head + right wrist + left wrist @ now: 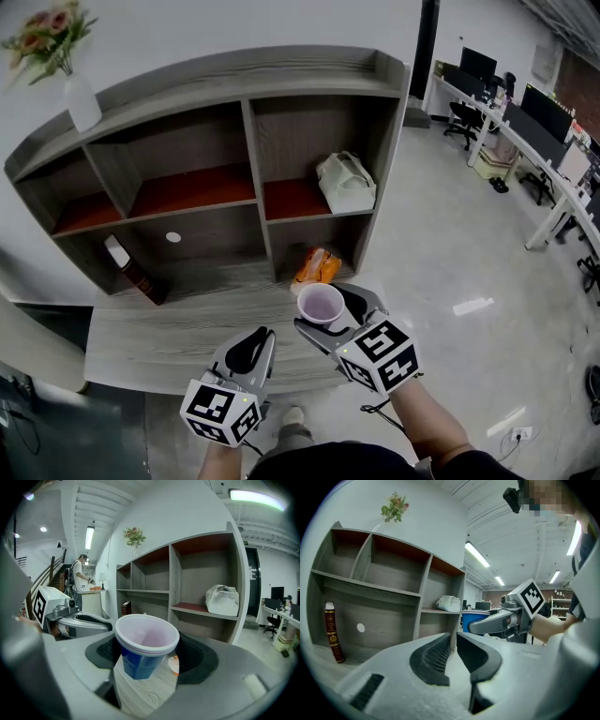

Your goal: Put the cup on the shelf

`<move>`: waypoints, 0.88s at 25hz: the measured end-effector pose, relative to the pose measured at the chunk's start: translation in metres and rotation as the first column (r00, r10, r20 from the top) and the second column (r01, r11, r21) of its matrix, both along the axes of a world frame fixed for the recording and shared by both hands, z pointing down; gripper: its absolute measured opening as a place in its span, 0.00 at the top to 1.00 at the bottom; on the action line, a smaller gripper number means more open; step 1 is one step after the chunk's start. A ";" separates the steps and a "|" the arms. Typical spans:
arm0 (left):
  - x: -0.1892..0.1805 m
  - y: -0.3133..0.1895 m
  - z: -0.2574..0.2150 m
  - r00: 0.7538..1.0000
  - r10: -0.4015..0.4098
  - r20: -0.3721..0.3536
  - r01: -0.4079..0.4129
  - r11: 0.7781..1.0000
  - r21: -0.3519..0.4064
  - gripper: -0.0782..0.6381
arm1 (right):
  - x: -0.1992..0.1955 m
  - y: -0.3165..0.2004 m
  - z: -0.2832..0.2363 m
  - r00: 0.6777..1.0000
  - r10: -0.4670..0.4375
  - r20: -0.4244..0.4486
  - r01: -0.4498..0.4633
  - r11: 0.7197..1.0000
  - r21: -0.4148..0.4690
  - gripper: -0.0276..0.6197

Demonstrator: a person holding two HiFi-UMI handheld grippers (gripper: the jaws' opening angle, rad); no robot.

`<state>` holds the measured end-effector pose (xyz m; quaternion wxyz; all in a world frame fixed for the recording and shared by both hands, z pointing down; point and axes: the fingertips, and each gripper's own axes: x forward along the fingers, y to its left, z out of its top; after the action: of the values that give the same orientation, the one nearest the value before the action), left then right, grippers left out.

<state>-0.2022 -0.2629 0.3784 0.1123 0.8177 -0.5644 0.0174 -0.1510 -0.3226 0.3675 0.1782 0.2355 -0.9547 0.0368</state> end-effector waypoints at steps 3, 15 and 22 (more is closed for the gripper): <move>-0.008 -0.010 0.001 1.000 0.012 -0.007 -0.012 1.000 -0.004 0.85 | -0.009 -0.012 -0.003 1.000 0.009 -0.007 -0.009 1.000 0.005 0.42; -0.034 -0.050 0.000 0.997 0.072 -0.008 -0.073 0.997 -0.019 0.85 | -0.036 -0.075 -0.027 0.996 0.083 -0.017 -0.082 0.995 0.060 0.42; -0.048 -0.072 -0.005 0.995 0.095 -0.010 -0.095 0.995 -0.014 0.85 | -0.052 -0.118 -0.061 0.993 0.117 -0.007 -0.115 0.985 0.129 0.42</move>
<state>-0.2499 -0.3345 0.3737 0.1198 0.8427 -0.5243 0.0232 -0.2028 -0.4407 0.3063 0.1670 0.3021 -0.9384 -0.0160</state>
